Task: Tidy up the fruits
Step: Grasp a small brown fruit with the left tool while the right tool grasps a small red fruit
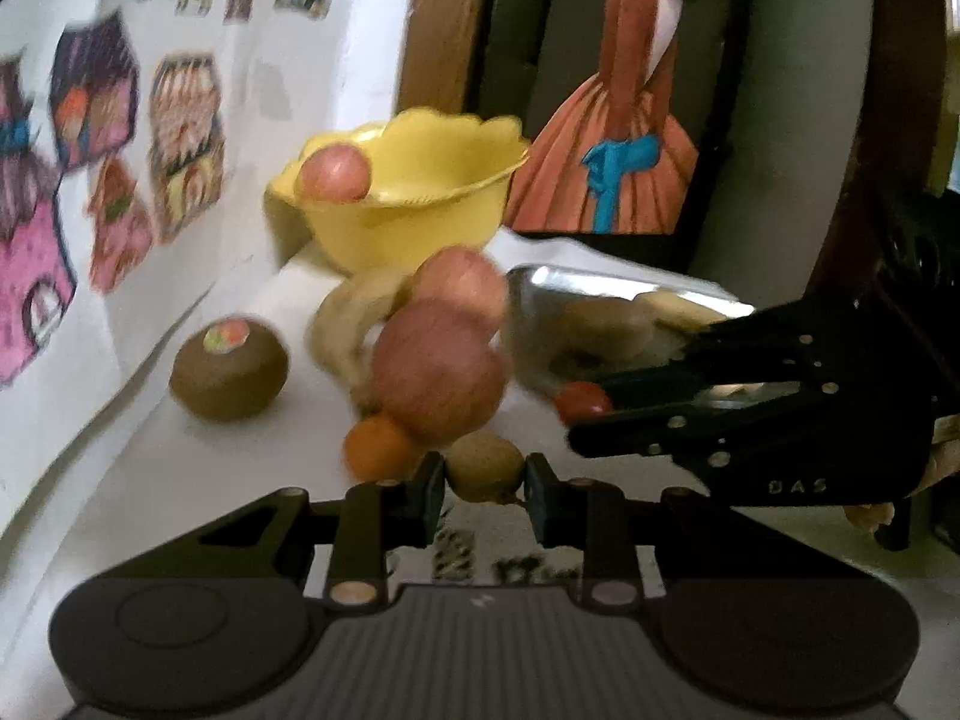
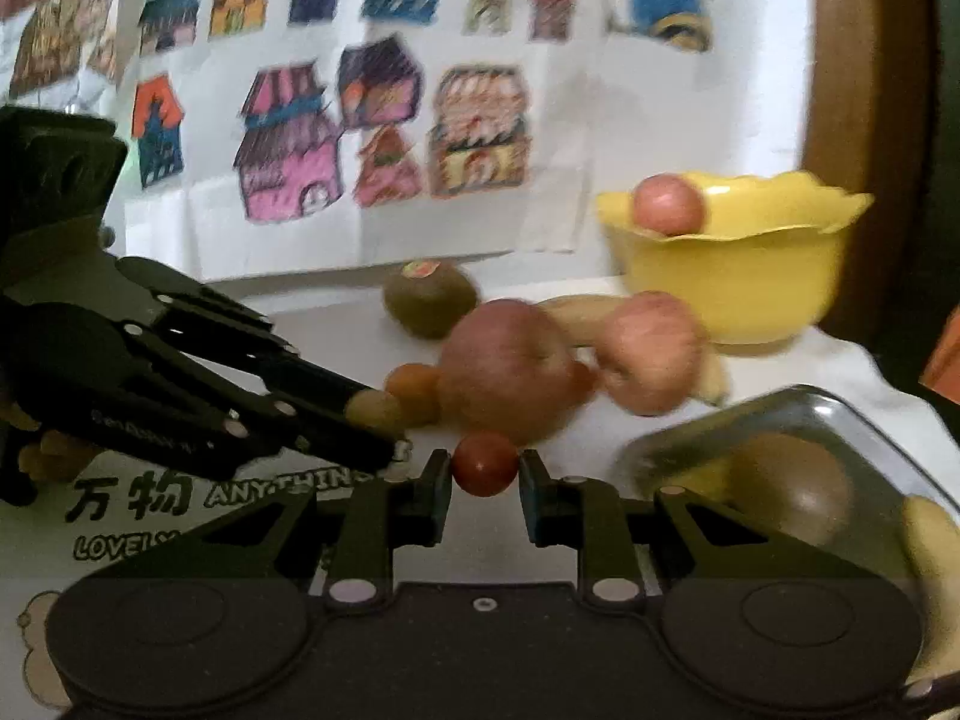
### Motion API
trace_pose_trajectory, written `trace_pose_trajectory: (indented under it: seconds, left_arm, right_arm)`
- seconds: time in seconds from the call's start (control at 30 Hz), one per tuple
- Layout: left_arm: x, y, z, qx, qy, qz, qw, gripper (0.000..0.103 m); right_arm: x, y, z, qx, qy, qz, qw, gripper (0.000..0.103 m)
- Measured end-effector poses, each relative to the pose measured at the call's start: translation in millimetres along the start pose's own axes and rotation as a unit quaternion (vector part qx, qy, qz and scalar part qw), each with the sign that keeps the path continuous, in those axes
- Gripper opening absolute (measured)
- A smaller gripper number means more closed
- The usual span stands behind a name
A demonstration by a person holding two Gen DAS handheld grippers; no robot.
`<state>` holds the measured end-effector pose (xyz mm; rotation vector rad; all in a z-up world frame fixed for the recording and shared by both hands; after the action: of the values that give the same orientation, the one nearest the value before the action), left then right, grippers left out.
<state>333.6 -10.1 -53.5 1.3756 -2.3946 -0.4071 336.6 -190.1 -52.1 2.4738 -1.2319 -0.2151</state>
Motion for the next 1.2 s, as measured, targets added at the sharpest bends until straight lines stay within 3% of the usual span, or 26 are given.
trace_pose_trajectory:
  seconds: [0.23, 0.43, 0.77, 1.2]
  left_arm:
    - [39, -4, -27, 0.058, -0.001, -0.017, 0.9982, 0.032]
    - [75, -25, -40, 0.080, 0.003, -0.010, 0.9967, 0.032]
    - [119, -76, -27, 0.047, -0.013, 0.021, 0.9986, 0.032]
    - [134, -108, -11, 0.005, -0.022, 0.014, 0.9996, 0.032]
  right_arm:
    - [39, 59, -5, 0.029, -0.014, 0.078, 0.996, 0.026]
    - [67, 100, 7, 0.030, -0.024, 0.135, 0.990, 0.026]
    - [98, 122, 49, 0.009, -0.028, 0.181, 0.983, 0.026]
    - [103, 119, 66, 0.000, -0.033, 0.173, 0.984, 0.026]
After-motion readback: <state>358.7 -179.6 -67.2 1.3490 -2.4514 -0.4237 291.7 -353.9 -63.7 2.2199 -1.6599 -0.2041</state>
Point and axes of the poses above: each gripper's, at about its wrist camera, not at the fingertips, and y roughly against the way its jaws point, x to its right, z to its underside, the point moved 3 cm from there along -y, roughly the way its jaws point, and after that the axes turned 10 degrees about x, right-handed, at the moved point
